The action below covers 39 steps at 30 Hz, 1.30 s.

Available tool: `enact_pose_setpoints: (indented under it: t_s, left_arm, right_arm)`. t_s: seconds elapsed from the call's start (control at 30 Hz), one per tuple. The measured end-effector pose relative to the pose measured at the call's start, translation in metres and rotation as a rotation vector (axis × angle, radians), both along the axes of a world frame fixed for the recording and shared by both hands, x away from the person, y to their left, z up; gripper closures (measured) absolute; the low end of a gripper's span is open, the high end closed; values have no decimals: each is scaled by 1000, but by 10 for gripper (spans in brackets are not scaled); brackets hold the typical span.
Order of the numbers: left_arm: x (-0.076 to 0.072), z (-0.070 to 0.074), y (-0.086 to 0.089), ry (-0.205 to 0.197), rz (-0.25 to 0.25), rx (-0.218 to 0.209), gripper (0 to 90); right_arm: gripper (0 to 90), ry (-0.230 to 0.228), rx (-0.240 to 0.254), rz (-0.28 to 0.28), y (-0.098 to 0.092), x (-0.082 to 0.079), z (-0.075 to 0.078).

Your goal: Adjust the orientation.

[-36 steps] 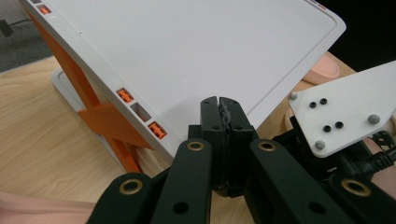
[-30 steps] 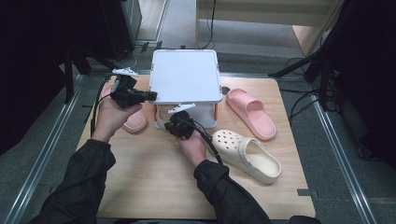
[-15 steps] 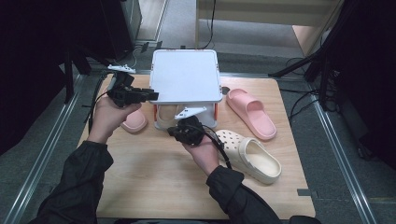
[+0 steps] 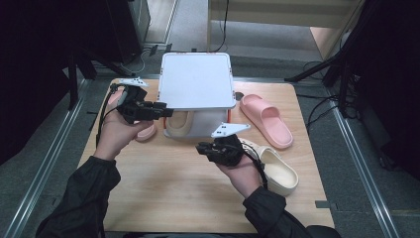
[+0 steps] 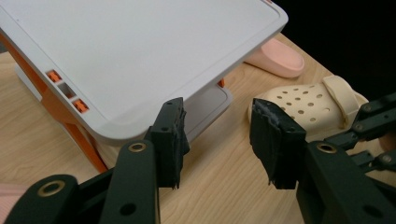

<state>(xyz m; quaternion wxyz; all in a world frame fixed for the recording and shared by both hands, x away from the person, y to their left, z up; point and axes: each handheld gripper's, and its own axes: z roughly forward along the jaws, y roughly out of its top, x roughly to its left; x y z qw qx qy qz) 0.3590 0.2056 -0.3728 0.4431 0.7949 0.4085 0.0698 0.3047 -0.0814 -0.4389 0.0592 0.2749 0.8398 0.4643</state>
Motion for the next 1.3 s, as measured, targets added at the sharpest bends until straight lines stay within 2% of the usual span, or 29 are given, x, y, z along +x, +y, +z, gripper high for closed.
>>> enact_pose_setpoints:
  t_s: [0.23,0.27,0.37,0.5,0.63,0.9,1.03,1.3]
  left_arm:
    - [-20,-9,1,-24,8,12,506]
    - [-23,-10,1,-24,5,18,499]
    - [-29,-14,1,-25,5,33,495]
    - [-35,-21,3,-43,9,13,477]
    - [-42,-31,1,-58,13,25,466]
    - [-49,-53,1,-32,6,-9,471]
    - [-50,-62,-2,-20,0,4,471]
    - [-44,-76,-15,-6,-32,38,479]
  right_arm:
    - [787,-16,35,8,-29,-11,-5]
    - [784,-4,33,9,-33,-11,-5]
    - [763,-8,33,11,-45,-13,-7]
    - [749,-6,17,7,-61,-13,-11]
    - [728,-4,-3,-23,-75,-12,-12]
    - [705,36,-4,-81,-102,-12,-15]
    - [699,34,-24,-98,-112,-13,-17]
    - [706,40,-7,-140,-126,-16,-16]
